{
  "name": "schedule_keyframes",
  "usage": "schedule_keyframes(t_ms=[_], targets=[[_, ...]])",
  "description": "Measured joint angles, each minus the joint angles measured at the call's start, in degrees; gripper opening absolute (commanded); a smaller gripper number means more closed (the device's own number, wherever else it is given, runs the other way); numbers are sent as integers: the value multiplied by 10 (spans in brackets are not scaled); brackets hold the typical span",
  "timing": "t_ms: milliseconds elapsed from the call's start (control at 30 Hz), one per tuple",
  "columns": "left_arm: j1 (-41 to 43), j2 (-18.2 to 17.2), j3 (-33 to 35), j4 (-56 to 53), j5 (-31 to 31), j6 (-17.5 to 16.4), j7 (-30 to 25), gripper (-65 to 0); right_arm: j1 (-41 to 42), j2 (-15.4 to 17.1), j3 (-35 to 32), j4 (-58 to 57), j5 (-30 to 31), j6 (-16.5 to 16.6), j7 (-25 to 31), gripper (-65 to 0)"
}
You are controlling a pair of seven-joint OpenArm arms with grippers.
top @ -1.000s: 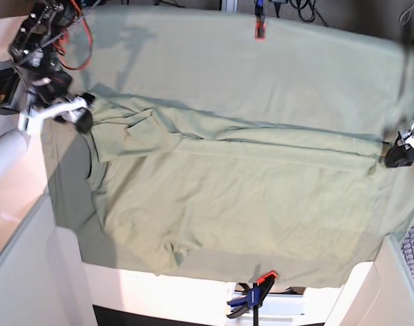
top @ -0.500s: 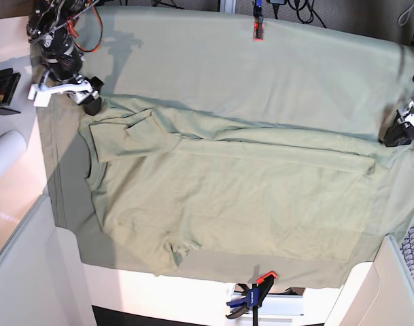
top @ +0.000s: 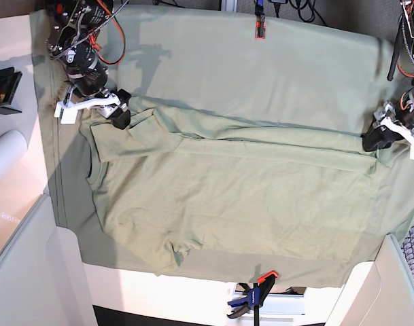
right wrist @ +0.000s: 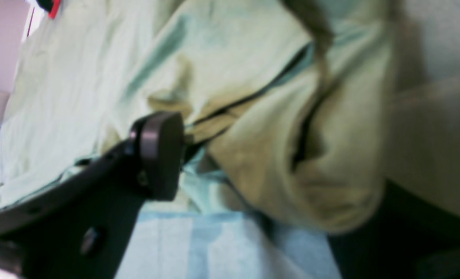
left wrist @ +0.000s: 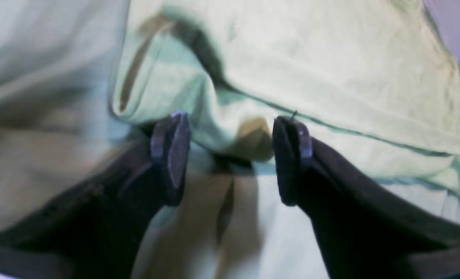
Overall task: Fold the T-shirt properly
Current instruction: 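Lift the shoulder edge with both grippers and fold it over the body, then release the fold and regrasp the shirt edge with both grippers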
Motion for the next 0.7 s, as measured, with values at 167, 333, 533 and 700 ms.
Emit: schedule_keyframes(t_ms=[167,333,533,700], targets=[[-33,20,0,-29,32,50,-30,-279,0,0,0,0,0,0,0,-250],[-77,24,-2,-89,50,73,-56,-283,0,0,0,0,0,0,2,-254],[-87,23,-3,-106,80,81,-59,-650,-2,0,0,-3,-7,-1,6,-650],[-85,20,-3,-108,68,-18,-8,-650,-2,-2,-1,-2,-3,-2,-4,-650]])
